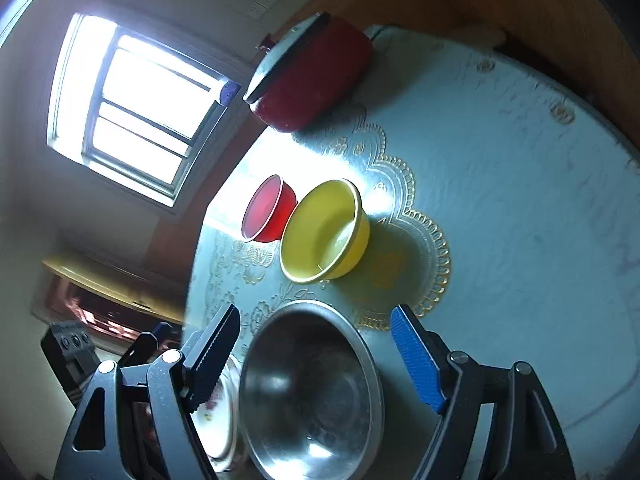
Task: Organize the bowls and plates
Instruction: 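Move the left tool to the yellow bowl and grip its rim, then lift the yellow bowl with the left tool and lower it into the steel bowl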
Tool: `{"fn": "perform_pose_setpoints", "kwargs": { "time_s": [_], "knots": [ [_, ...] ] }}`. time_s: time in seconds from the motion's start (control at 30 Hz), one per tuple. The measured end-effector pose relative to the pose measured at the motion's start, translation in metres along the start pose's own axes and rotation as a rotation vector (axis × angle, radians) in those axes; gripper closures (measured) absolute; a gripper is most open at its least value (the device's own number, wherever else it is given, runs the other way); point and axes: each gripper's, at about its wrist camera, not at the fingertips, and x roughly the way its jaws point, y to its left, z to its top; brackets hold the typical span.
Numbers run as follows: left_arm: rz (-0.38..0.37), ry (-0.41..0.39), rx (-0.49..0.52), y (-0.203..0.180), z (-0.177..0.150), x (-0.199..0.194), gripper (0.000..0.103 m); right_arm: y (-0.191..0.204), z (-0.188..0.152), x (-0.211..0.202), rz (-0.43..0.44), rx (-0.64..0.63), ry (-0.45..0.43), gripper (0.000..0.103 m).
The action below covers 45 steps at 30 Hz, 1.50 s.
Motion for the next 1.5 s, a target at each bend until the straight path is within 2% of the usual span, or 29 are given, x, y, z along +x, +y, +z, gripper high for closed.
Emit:
{"fn": "perform_pose_setpoints", "kwargs": {
  "time_s": [0.13,0.27,0.43,0.67,0.87,1.03,1.13,1.37,1.5],
  "knots": [
    [-0.072,0.071,-0.155,0.016,0.014,0.022,0.000,-0.010,0.019,0.015,0.084,0.080,0.034,0.024],
    [-0.077,0.097,-0.262,0.027,0.026,0.043,0.000,-0.015,0.039,0.034,0.134,0.124,0.058,0.024],
    [-0.090,0.137,-0.308,0.027,0.037,0.068,0.000,-0.023,0.057,0.052,0.145,0.151,0.084,0.024],
    [-0.171,0.246,-0.408,0.037,0.049,0.116,0.000,-0.034,0.075,0.076,0.147,0.185,0.115,0.024],
    [-0.216,0.305,-0.446,0.039,0.050,0.147,0.000,-0.040,0.082,0.103,0.145,0.186,0.167,0.024],
    [-0.240,0.336,-0.466,0.040,0.048,0.167,0.000,-0.037,0.086,0.113,0.137,0.158,0.173,0.024],
    [-0.214,0.342,-0.463,0.038,0.047,0.173,0.000,-0.032,0.085,0.114,0.089,0.102,0.182,0.024],
    [-0.274,0.349,-0.445,0.028,0.045,0.172,0.001,-0.025,0.082,0.121,0.088,0.064,0.205,0.024],
    [-0.262,0.358,-0.412,0.021,0.046,0.176,0.005,-0.019,0.082,0.121,-0.008,-0.005,0.187,0.033]
  ]
}}
